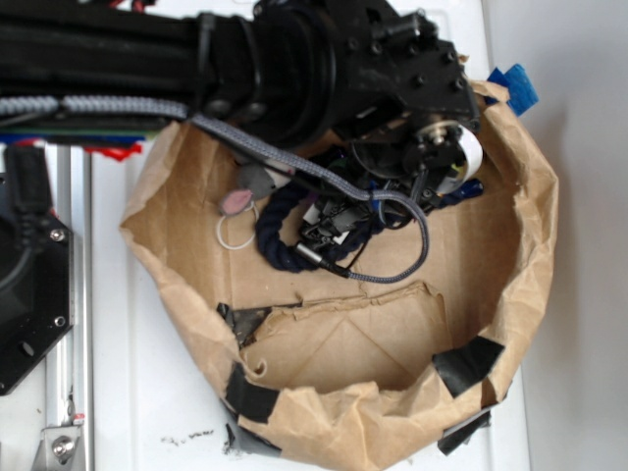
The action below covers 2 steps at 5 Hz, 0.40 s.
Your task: Grab the green ball.
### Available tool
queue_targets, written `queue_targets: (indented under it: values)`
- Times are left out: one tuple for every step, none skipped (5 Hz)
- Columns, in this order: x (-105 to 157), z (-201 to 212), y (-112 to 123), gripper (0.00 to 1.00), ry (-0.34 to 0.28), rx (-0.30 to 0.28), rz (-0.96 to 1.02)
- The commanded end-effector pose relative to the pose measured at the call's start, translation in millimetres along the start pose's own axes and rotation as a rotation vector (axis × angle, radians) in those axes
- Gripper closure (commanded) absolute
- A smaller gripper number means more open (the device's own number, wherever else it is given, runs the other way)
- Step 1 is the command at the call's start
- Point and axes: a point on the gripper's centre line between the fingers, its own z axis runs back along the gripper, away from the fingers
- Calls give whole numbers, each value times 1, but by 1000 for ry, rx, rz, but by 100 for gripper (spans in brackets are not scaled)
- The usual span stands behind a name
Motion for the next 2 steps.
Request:
queue_targets:
  values:
    - [7, 18, -7, 100, -41, 41, 4]
    - [2, 47, -17, 100, -71, 39, 68]
